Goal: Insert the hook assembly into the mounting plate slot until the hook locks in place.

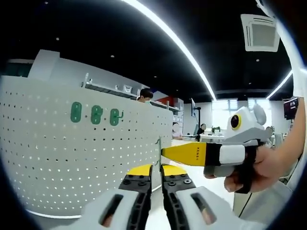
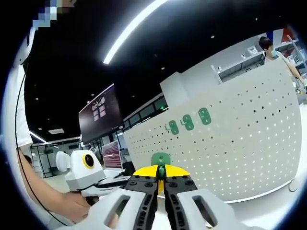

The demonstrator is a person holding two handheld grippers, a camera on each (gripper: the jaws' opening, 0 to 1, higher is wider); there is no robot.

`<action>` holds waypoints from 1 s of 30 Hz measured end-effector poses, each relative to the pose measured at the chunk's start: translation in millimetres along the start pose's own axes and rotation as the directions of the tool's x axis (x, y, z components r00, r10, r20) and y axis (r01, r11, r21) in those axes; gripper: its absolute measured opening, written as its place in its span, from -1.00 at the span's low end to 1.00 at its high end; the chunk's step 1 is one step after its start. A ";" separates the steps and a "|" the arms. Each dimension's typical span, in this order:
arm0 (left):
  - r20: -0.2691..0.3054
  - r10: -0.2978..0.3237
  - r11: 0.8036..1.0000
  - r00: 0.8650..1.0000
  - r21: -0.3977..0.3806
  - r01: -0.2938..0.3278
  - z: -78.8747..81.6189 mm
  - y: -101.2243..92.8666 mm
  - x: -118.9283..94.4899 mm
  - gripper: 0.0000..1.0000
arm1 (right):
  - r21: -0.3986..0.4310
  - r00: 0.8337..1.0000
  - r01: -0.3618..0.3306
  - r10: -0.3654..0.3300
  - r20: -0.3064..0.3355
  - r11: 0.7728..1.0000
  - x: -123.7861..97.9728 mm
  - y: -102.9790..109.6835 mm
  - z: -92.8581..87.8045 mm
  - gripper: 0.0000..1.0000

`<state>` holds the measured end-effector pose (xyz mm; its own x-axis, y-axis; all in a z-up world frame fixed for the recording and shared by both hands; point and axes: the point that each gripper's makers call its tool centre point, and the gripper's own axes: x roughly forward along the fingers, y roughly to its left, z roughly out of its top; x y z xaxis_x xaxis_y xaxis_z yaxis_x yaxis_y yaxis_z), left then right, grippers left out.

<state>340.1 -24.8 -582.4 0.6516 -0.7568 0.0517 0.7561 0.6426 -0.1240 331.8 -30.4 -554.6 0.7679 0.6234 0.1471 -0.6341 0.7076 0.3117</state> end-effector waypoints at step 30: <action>-0.057 0.012 0.998 0.998 -0.057 -0.015 -19.5 3.7 1.5 0.51 | -0.274 0.997 0.019 -0.038 -0.064 0.962 2.1 4.1 -7.3 -0.98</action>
<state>342.7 -25.9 -602.2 0.6562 -0.7545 -0.0064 0.7414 0.6463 -0.1808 330.2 -23.7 -560.0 0.7840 0.6162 0.0748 -0.6200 0.7833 0.0454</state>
